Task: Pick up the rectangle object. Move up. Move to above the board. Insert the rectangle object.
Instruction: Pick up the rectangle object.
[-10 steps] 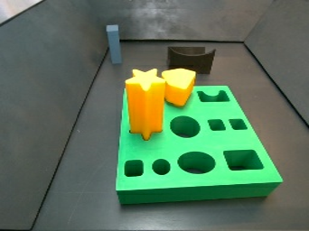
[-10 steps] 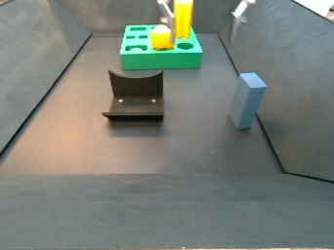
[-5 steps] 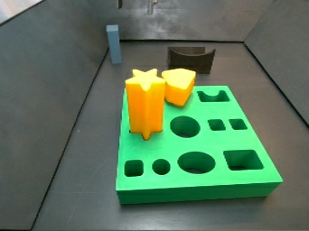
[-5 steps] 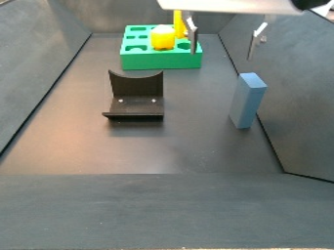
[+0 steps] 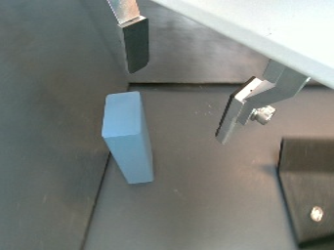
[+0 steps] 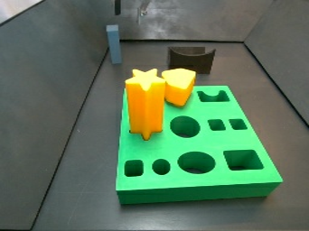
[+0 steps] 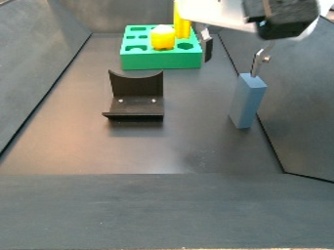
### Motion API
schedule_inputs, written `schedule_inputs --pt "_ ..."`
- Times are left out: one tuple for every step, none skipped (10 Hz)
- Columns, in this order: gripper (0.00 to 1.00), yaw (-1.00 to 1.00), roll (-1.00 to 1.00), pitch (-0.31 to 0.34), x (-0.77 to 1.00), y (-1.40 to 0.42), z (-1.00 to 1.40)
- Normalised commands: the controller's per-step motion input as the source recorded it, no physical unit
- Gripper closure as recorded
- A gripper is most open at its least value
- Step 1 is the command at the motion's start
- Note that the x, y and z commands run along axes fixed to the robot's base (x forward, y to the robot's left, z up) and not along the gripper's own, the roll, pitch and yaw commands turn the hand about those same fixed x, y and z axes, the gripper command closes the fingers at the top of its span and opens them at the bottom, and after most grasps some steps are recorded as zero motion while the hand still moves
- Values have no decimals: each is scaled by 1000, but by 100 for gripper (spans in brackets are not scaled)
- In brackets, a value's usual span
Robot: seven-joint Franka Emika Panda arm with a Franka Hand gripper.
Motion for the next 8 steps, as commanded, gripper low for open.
schedule_inputs --pt "0 -1000 24 0 -143 0 -206" --pt "0 -1000 21 0 -137 0 -211" --pt "0 -1000 19 0 -126 0 -200" --pt "0 -1000 23 0 -126 0 -194" --pt "0 -1000 17 0 -123 0 -194" --pt "0 -1000 19 0 -120 0 -194" --pt "0 -1000 0 0 -123 0 -191" --pt "0 -743 0 0 -489 117 -134"
